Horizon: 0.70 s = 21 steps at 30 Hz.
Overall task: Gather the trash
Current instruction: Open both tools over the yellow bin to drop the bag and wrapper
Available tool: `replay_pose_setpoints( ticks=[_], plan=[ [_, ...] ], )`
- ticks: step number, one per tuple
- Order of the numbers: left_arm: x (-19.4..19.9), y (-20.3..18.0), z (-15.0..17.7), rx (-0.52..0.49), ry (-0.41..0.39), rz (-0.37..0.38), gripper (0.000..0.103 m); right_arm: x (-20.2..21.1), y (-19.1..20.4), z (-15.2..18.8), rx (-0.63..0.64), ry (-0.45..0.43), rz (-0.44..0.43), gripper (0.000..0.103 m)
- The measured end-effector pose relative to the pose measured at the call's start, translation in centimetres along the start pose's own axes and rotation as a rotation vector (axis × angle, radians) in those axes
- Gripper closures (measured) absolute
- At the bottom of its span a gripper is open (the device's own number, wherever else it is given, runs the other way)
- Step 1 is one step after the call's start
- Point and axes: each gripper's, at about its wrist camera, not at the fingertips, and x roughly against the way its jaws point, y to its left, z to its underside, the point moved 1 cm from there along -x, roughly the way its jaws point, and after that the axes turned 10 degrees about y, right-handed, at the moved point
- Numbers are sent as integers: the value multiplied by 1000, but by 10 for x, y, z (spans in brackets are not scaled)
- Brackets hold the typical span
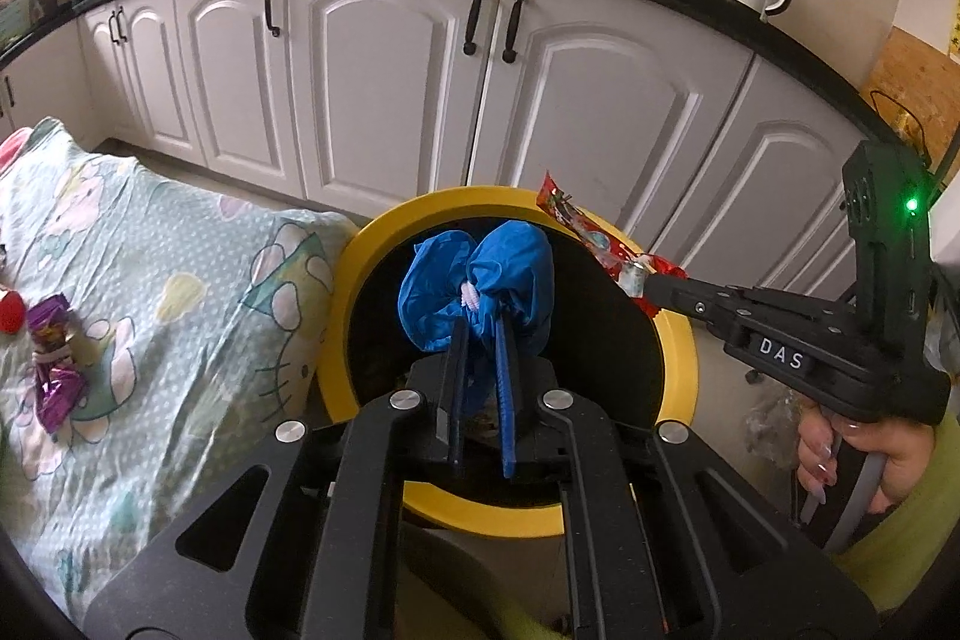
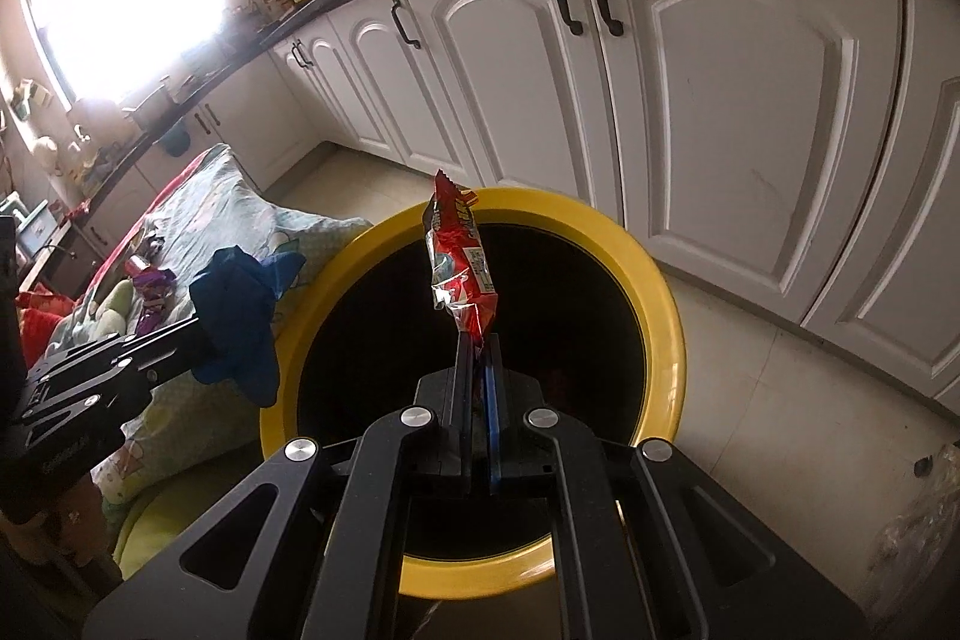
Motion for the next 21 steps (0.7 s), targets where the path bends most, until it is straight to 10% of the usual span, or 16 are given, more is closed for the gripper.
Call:
replay_pose_setpoints(
  ticks=[15, 21],
  plan=[
    [20, 22, 4, 98, -39, 4, 23, 9, -2, -6, -22, -26, 8, 65],
    [42, 29, 7, 115, -103, -54, 11, 16, 10, -9, -3, -44, 4, 59]
  ],
)
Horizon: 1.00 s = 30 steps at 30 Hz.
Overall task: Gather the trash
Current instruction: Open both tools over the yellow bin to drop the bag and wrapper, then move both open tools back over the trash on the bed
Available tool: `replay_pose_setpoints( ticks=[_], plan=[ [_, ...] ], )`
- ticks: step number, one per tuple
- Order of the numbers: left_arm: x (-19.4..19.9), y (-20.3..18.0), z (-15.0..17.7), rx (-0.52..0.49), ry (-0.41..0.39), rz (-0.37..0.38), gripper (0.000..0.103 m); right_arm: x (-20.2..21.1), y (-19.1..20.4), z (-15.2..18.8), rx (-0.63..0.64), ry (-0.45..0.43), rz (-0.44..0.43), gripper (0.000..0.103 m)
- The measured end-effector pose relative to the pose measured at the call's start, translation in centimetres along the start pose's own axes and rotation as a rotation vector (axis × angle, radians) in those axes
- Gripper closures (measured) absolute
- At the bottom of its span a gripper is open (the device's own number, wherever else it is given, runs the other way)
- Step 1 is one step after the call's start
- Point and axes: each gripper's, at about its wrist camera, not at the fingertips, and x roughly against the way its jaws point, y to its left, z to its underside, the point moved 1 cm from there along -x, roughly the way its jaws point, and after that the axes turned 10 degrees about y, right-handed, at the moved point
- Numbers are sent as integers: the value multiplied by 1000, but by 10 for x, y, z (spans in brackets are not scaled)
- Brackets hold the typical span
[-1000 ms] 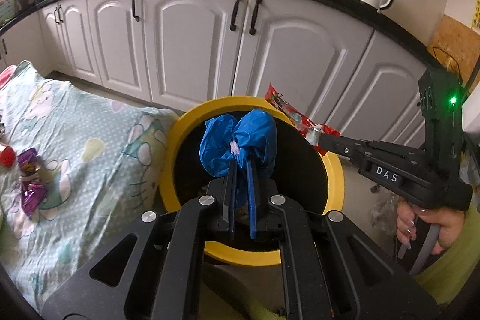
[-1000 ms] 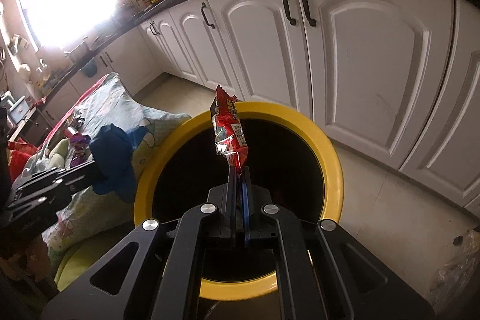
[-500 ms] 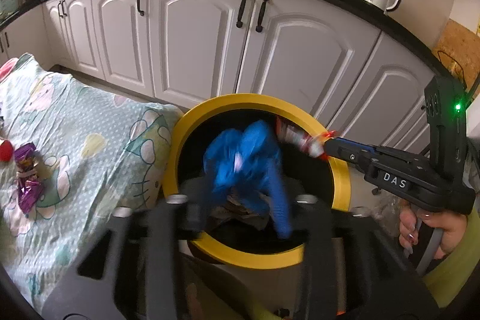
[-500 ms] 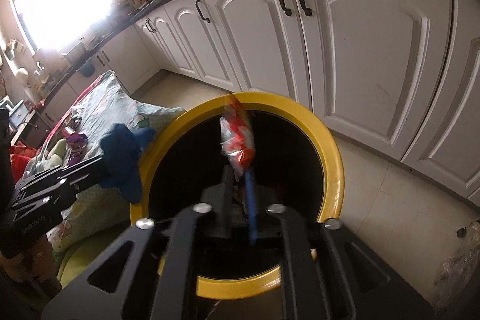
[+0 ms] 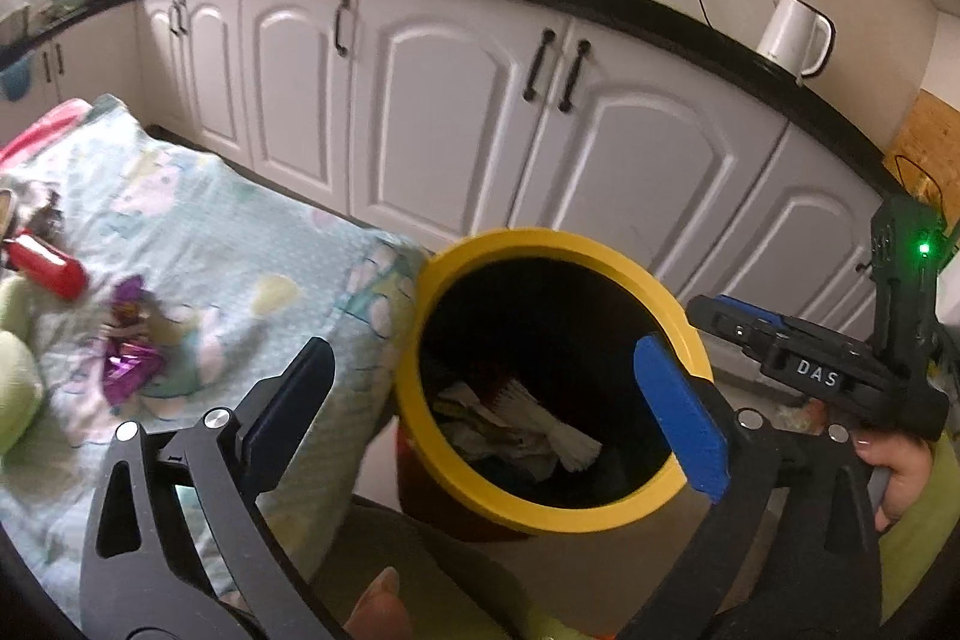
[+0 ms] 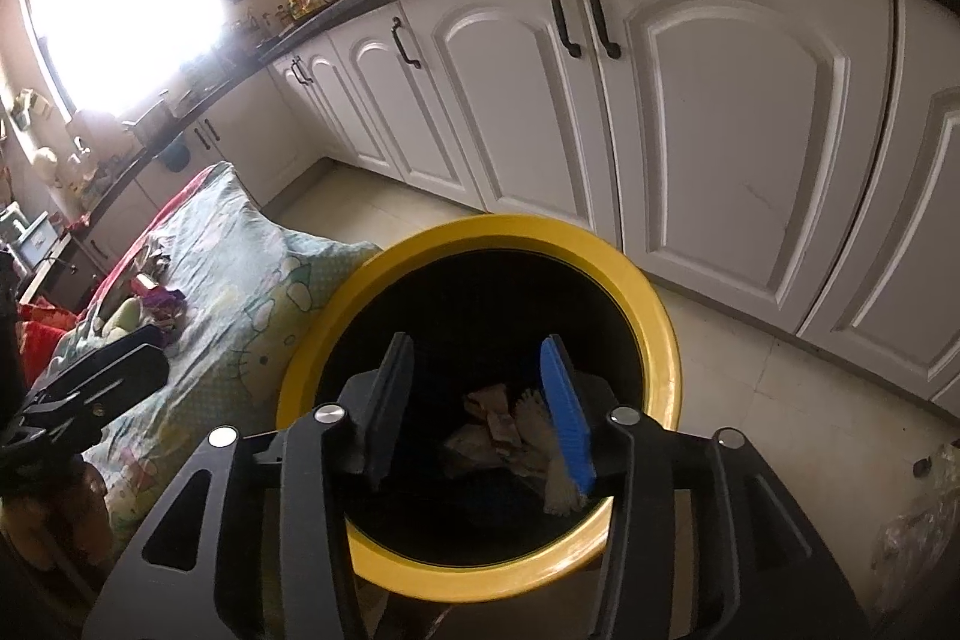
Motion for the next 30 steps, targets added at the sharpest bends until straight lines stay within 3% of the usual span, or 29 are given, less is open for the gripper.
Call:
replay_pose_setpoints(
  ticks=[6, 17, 30],
  plan=[
    [25, 14, 1, 31, -61, -60, 11, 10, 20, -5, 44, -24, -10, 53],
    [68, 46, 7, 93, -156, -167, 11, 26, 66, -8, 135, -50, -44, 52],
    [111, 87, 16, 173, -242, -241, 11, 34, 118, -16, 232, -65, -82, 48]
  ],
)
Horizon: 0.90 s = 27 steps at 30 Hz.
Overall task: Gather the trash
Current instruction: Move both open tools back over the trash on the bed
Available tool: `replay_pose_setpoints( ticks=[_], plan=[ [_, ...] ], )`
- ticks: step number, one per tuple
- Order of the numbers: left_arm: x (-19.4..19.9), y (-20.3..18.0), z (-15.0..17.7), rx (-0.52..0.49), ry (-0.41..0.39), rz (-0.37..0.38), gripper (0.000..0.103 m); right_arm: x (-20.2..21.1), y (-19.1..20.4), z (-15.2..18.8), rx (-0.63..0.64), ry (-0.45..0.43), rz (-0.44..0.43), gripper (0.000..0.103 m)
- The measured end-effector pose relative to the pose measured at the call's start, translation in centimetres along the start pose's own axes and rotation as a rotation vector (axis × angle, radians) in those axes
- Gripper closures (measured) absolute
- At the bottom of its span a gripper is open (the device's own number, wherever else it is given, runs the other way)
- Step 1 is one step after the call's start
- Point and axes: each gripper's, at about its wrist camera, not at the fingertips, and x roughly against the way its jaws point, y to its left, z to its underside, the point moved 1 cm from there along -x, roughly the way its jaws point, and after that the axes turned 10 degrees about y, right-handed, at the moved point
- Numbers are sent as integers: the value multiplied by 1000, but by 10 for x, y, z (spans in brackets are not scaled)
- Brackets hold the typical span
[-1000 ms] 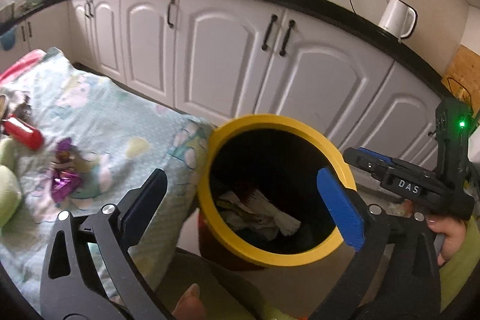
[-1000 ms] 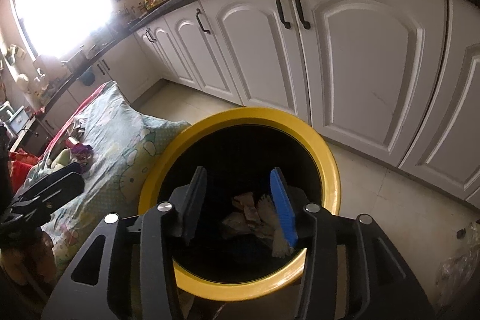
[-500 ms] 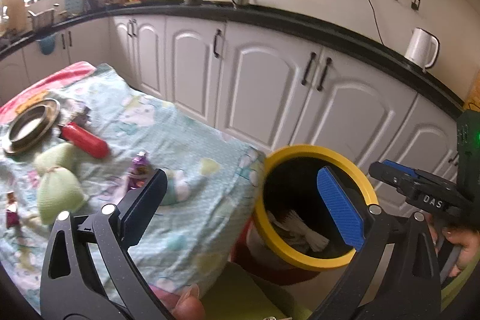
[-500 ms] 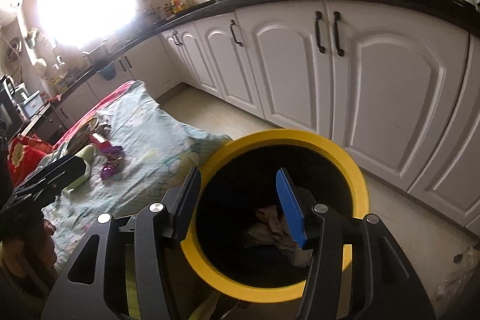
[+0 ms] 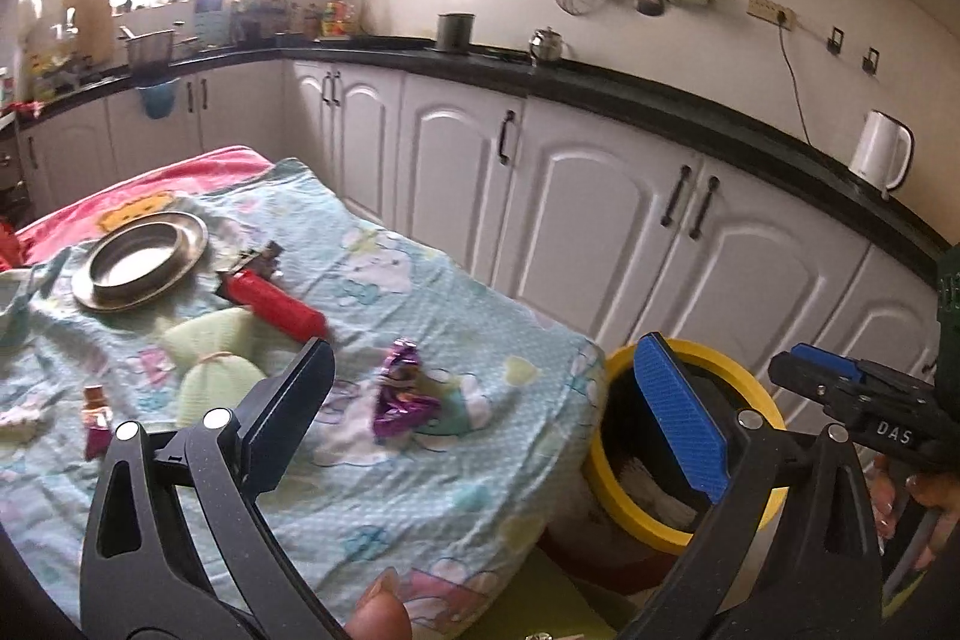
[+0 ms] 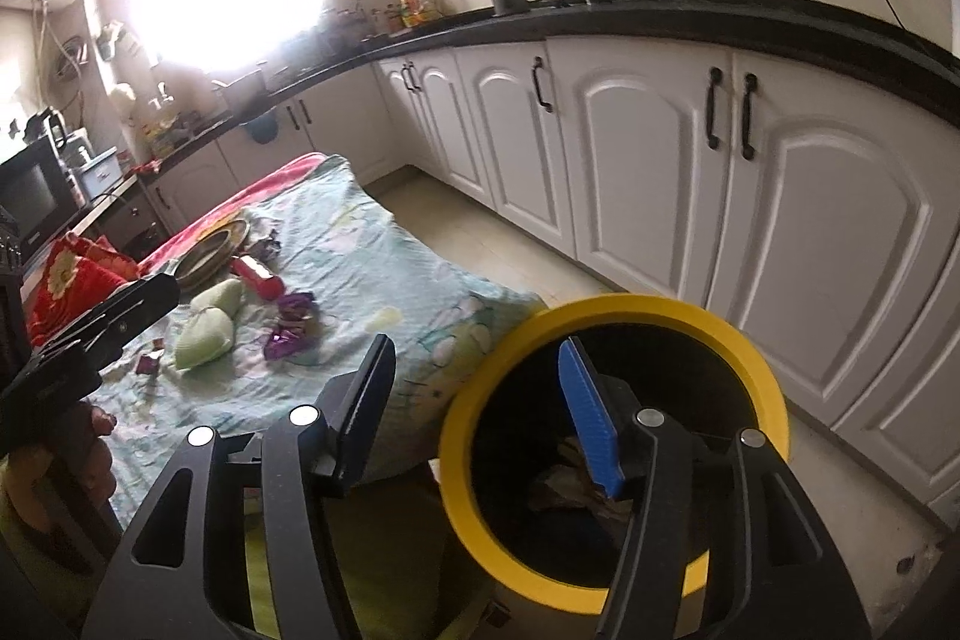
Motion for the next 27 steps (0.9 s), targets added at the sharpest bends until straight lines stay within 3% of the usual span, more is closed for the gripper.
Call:
replay_pose_setpoints(
  ticks=[27],
  plan=[
    [32, 102, -1, 192, -52, -133, 11, -26, 123, -38, 232, 23, -145, 45]
  ],
)
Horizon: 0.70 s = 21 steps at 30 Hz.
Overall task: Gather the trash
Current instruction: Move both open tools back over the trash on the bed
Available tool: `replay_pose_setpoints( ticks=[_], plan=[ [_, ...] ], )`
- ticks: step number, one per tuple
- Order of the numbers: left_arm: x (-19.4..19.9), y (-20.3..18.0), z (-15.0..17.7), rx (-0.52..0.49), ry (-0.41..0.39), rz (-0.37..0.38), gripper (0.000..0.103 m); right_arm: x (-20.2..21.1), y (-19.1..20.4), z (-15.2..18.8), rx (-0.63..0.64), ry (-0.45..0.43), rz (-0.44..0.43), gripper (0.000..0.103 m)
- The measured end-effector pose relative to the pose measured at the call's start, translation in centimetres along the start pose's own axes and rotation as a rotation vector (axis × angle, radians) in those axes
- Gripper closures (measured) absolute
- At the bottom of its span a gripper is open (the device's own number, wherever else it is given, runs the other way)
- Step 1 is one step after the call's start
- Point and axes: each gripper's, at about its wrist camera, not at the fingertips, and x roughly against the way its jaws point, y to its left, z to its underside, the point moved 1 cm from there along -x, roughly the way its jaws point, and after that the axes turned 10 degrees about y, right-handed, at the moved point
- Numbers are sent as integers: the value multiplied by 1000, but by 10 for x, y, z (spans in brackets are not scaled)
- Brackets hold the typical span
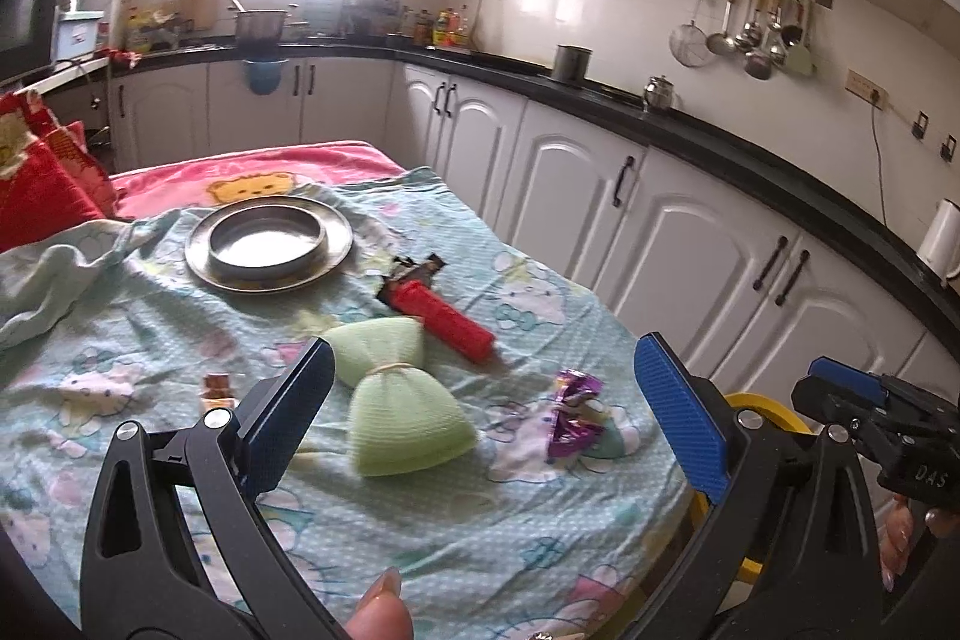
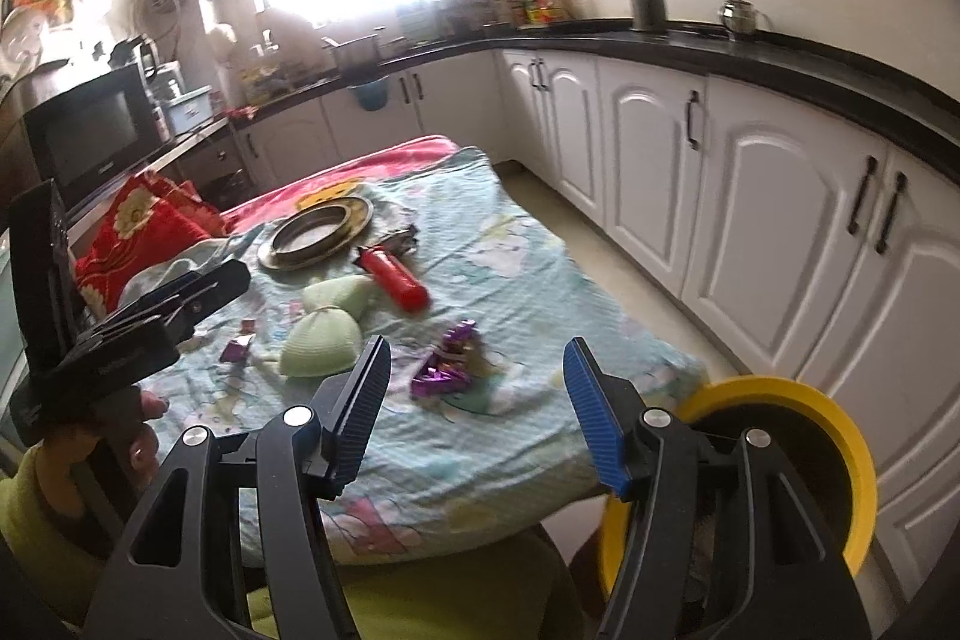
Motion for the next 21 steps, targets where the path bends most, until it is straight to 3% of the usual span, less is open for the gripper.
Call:
replay_pose_setpoints(
  ticks=[21],
  plan=[
    [-15, 82, 3, 128, 49, -124, 11, -74, 57, -52, 150, 51, -60, 45]
  ],
)
